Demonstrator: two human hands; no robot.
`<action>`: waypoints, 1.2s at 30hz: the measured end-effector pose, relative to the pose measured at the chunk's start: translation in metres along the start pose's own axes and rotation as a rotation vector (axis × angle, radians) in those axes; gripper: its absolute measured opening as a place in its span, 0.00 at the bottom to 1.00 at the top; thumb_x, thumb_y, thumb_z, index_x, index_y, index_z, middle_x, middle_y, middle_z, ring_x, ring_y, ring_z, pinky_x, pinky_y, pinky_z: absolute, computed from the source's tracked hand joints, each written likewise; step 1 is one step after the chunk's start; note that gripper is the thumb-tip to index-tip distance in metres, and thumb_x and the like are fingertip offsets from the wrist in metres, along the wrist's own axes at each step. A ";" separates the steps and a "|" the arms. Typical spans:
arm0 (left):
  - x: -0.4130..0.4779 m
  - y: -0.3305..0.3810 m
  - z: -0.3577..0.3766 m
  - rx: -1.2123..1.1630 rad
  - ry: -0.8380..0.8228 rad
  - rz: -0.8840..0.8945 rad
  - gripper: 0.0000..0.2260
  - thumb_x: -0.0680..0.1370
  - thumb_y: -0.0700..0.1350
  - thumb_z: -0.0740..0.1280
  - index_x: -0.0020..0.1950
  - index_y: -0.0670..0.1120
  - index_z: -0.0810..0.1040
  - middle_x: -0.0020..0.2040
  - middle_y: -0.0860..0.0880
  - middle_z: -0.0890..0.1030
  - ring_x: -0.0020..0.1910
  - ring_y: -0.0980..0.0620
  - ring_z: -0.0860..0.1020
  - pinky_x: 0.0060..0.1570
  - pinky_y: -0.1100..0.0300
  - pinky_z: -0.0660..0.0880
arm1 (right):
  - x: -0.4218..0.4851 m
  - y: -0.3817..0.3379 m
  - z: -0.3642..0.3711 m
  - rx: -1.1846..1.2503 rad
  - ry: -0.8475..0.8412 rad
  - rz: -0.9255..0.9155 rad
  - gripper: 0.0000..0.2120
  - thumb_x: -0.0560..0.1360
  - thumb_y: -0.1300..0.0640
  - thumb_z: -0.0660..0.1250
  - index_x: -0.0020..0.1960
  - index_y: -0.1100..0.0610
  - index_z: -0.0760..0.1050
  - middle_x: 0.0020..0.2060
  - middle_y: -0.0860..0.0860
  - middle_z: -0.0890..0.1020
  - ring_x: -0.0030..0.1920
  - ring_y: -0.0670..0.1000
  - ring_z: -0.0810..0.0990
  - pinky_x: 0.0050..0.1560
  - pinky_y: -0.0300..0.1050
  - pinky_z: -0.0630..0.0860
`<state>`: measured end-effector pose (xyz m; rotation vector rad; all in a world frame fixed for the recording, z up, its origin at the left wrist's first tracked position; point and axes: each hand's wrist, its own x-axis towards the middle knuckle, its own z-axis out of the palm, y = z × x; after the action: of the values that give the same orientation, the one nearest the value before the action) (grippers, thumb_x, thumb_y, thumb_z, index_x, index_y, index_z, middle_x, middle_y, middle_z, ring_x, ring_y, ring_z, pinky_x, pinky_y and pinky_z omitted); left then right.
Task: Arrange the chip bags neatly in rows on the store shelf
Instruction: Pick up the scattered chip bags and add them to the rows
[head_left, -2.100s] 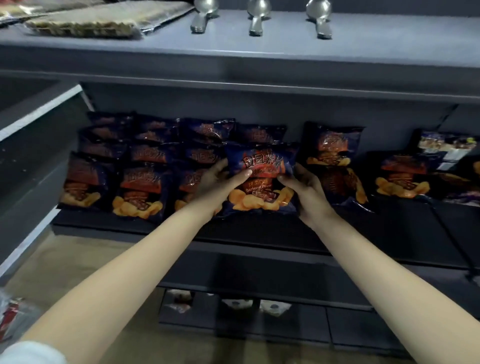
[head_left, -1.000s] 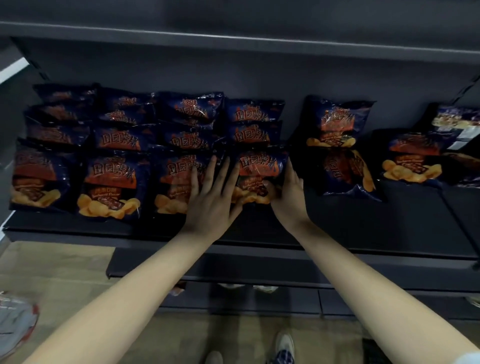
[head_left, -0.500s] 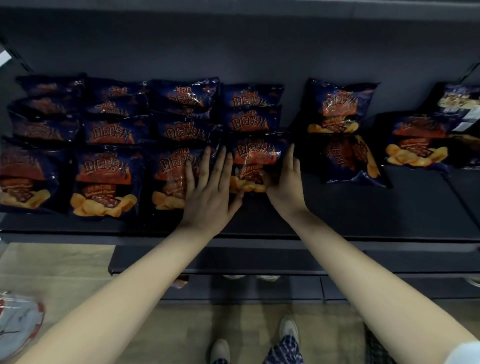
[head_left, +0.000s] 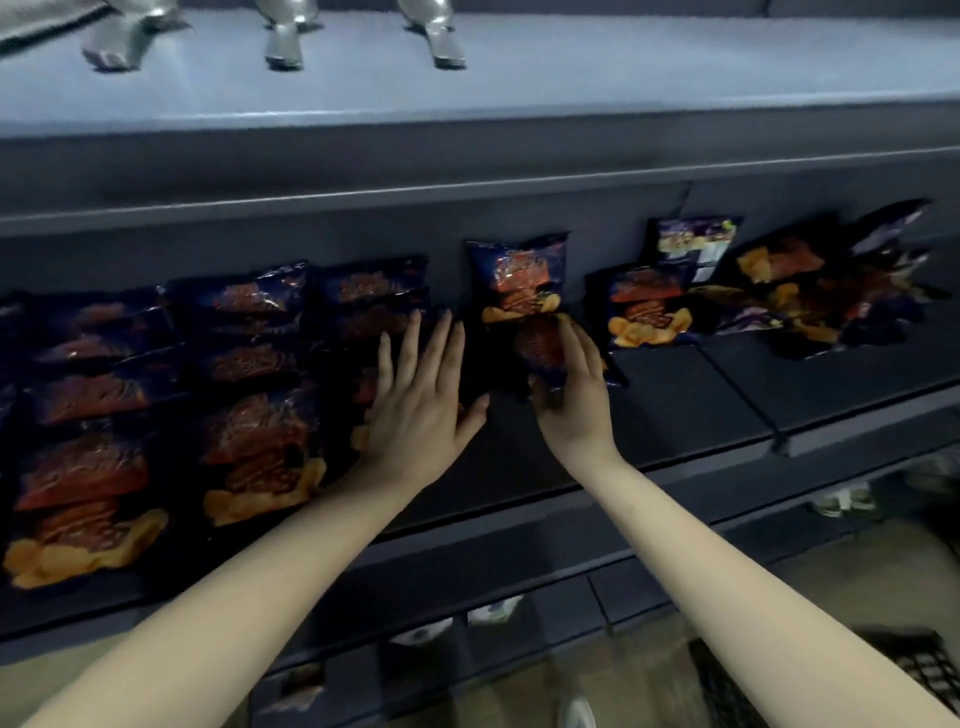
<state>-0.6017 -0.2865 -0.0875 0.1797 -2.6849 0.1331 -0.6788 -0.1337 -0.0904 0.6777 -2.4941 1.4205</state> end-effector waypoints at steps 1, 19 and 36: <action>0.008 0.011 0.002 -0.014 0.001 0.020 0.32 0.78 0.60 0.51 0.75 0.41 0.55 0.76 0.43 0.57 0.76 0.41 0.50 0.72 0.42 0.46 | 0.001 0.008 -0.011 -0.014 0.018 0.017 0.31 0.76 0.66 0.63 0.76 0.57 0.56 0.74 0.54 0.58 0.70 0.51 0.63 0.62 0.24 0.59; 0.164 0.225 0.064 -0.186 -0.047 0.295 0.25 0.73 0.50 0.68 0.68 0.46 0.69 0.71 0.44 0.67 0.72 0.41 0.62 0.72 0.43 0.55 | 0.065 0.161 -0.197 -0.191 0.065 0.208 0.27 0.76 0.66 0.62 0.74 0.55 0.61 0.74 0.53 0.58 0.67 0.54 0.68 0.52 0.31 0.65; 0.219 0.289 0.129 -0.083 -0.064 0.320 0.32 0.70 0.36 0.71 0.72 0.45 0.64 0.68 0.43 0.72 0.68 0.43 0.69 0.69 0.43 0.61 | 0.066 0.251 -0.245 -0.079 -0.150 0.265 0.25 0.76 0.58 0.66 0.72 0.53 0.65 0.71 0.53 0.65 0.69 0.52 0.67 0.67 0.45 0.68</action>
<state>-0.8949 -0.0399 -0.1259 -0.2776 -2.7578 0.1143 -0.8705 0.1648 -0.1291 0.4688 -2.8285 1.3900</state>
